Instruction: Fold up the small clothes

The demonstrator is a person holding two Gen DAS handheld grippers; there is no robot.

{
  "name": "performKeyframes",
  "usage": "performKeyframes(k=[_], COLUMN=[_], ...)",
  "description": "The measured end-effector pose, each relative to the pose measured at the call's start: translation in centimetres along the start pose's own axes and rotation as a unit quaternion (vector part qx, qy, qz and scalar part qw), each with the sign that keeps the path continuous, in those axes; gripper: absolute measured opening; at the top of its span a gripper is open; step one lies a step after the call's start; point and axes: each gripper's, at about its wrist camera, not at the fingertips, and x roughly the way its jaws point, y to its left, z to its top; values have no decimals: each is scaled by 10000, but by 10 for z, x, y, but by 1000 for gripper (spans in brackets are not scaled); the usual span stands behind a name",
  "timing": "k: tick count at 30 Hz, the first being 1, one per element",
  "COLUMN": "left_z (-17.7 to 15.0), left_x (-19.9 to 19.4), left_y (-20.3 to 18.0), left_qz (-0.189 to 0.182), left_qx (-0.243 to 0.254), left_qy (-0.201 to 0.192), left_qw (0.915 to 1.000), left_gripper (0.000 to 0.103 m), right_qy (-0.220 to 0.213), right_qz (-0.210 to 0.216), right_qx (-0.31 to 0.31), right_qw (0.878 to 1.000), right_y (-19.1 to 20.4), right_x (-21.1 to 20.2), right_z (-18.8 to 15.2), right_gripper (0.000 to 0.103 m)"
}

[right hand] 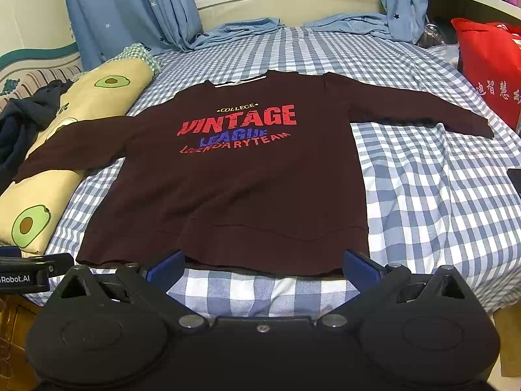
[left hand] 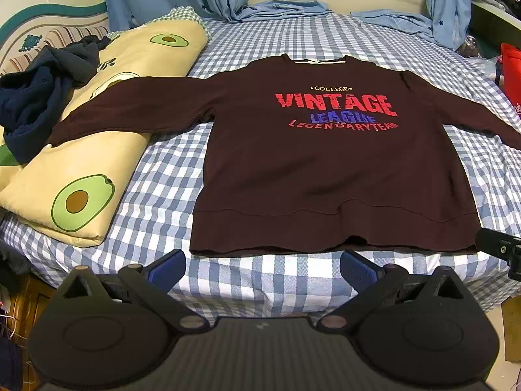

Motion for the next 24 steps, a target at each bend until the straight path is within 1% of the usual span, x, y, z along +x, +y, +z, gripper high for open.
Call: performKeyframes(k=[24], left_z=[3], left_x=[0], left_y=[-3], left_qz=[3], left_qx=[13], left_qy=[6], left_qw=[10000], left_gripper=[102], right_qy=[36], right_qz=[-20], right_qx=[14], right_qw=[10000], right_y=[-3], right_x=[5], right_z=[1], right_gripper=[103])
